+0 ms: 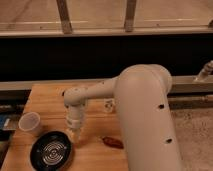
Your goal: Push the ceramic bowl across the table
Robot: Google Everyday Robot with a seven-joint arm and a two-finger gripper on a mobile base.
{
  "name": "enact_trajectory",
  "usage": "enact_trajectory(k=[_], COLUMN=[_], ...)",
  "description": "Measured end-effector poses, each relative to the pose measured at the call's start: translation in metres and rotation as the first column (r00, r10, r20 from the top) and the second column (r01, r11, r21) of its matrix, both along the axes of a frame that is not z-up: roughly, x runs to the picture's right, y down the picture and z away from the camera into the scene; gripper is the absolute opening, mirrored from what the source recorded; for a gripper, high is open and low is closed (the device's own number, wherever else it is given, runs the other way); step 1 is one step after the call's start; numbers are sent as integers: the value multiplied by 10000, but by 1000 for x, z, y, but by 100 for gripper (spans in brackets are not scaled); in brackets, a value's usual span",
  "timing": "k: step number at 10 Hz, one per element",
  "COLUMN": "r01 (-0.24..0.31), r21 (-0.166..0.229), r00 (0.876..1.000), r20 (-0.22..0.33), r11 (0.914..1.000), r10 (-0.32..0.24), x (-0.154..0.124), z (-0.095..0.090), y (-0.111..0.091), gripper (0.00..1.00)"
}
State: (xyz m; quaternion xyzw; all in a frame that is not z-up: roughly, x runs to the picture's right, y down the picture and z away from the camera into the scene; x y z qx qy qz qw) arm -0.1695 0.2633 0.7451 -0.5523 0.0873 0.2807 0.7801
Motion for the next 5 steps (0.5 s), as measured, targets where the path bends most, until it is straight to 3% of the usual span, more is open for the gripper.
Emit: enact_trajectory(k=[2,4,5], r01=[-105,-256,-376], r21=[758,1853,2212], r00=[9977,9872,9804], r20=[-661,-1504,-1808], r11=[9971,9824,9745], r10=[155,541,788], x=[13,41,56], z=[0,1,4], y=[-18,-58,-74], gripper=[0,0,0])
